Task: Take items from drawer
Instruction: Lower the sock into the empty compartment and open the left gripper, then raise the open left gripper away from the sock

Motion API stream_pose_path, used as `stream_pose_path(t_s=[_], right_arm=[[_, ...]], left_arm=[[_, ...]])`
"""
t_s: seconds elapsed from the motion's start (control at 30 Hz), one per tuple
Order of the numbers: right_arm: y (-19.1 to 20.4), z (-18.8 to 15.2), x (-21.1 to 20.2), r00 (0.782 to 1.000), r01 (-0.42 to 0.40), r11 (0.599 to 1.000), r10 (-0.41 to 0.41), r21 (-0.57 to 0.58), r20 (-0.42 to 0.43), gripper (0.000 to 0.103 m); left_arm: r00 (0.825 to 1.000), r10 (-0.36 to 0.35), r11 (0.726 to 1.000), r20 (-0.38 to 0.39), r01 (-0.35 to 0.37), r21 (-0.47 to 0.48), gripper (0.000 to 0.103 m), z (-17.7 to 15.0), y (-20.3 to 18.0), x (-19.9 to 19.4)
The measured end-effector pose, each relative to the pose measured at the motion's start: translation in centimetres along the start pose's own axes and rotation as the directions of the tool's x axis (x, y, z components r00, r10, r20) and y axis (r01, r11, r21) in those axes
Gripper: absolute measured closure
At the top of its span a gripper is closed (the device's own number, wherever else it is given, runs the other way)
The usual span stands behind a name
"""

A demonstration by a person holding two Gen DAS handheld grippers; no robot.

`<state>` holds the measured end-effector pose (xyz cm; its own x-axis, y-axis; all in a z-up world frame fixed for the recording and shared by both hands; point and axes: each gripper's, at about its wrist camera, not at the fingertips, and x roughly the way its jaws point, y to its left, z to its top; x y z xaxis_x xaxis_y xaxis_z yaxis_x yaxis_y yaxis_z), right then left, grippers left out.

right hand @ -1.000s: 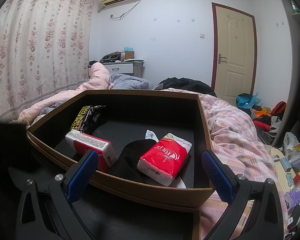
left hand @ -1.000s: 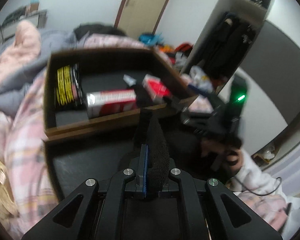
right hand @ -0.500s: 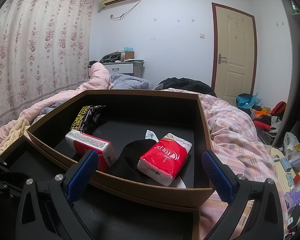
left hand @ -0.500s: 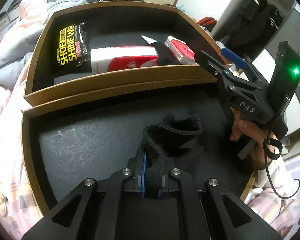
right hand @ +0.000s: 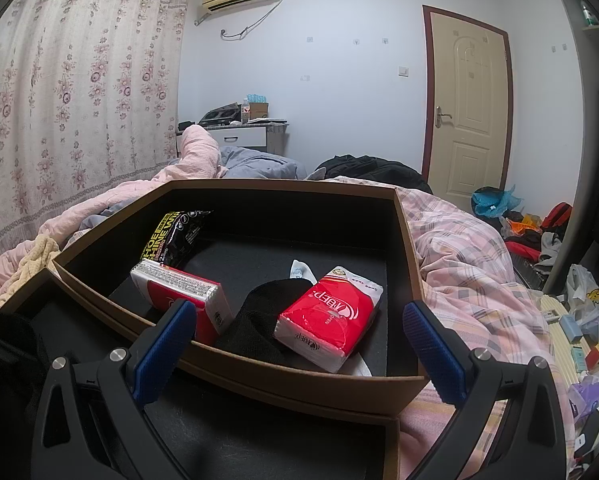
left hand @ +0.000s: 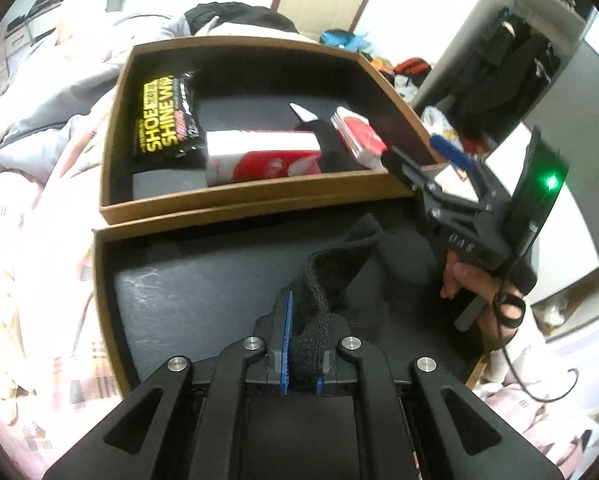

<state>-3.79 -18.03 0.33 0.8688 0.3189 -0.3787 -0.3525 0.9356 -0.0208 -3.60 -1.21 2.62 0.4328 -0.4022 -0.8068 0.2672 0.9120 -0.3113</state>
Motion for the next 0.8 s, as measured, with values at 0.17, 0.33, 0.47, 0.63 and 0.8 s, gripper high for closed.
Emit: stream_pose_path(t_s=[0.17,0.33,0.47,0.63,0.8], right_arm=[[0.0,0.0,0.0,1.0,0.0,1.0,0.0,0.0,0.0,0.001],[0.0,0.0,0.0,1.0,0.0,1.0,0.0,0.0,0.0,0.001],[0.0,0.0,0.0,1.0,0.0,1.0,0.0,0.0,0.0,0.001],[0.0,0.0,0.0,1.0,0.0,1.0,0.0,0.0,0.0,0.001],[0.0,0.0,0.0,1.0,0.0,1.0,0.0,0.0,0.0,0.001]], left_arm=[[0.999,-0.029,0.998,0.017,0.03,-0.047,0.1,0.4,1.3,-0.6],[0.997,-0.05,0.996,-0.051,0.046,-0.079,0.099,0.5,1.8,0.0],[0.995,-0.065,0.996,-0.075,0.06,-0.064,0.099,0.2,1.3,0.7],[0.994,-0.104,0.992,-0.042,0.101,-0.069,0.097,0.4,1.0,-0.1],[0.984,-0.168,0.978,0.06,0.174,-0.111,0.0,0.7,1.7,-1.8]])
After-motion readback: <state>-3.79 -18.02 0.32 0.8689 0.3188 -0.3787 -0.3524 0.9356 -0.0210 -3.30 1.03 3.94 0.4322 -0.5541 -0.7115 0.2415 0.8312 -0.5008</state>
